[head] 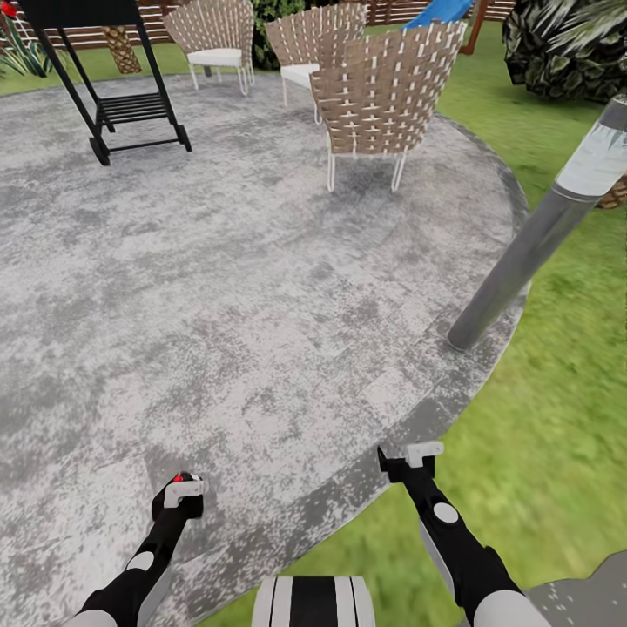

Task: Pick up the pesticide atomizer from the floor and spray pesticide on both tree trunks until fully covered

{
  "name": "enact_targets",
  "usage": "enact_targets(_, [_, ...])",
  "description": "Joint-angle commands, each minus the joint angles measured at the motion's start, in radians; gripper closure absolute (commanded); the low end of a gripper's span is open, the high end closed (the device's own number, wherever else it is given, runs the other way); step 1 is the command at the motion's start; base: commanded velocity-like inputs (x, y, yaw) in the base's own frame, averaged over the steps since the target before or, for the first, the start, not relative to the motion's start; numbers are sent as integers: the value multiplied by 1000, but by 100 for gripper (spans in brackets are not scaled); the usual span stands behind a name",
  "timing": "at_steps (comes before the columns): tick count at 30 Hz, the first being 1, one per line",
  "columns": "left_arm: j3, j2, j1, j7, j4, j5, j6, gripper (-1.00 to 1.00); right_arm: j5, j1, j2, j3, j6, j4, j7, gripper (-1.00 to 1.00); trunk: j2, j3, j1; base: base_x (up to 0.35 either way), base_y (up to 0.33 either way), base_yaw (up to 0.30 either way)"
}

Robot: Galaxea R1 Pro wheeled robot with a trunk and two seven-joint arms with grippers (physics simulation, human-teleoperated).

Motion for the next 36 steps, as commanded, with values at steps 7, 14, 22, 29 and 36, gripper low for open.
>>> enact_targets(7, [3, 0, 0, 1, 2, -3, -2, 100, 9, 1, 3, -2, -3, -3, 0, -100, 1, 27, -3, 0, 0, 0])
enact_targets(14, [3, 16, 83, 2, 3, -6, -5, 100, 9, 20, -1, -8, -28, -4, -5, -100, 3, 57, -6, 0, 0, -60])
enact_targets(22, [4, 43, 172, 6, 1, -4, -6, 100, 10, 249, -30, -10, -202, -2, -184, -100, 5, 100, -10, 0, 0, -157])
enact_targets(29, [16, 43, 217, 7, 2, -4, -23, 100, 21, 301, -32, -10, -208, 25, -190, -100, 7, 137, -13, 0, 0, -156])
enact_targets(36, [36, 44, 252, 9, 8, -5, -63, 100, 21, 311, -32, -10, -234, 92, -188, -100, 8, 174, -16, 0, 0, -134])
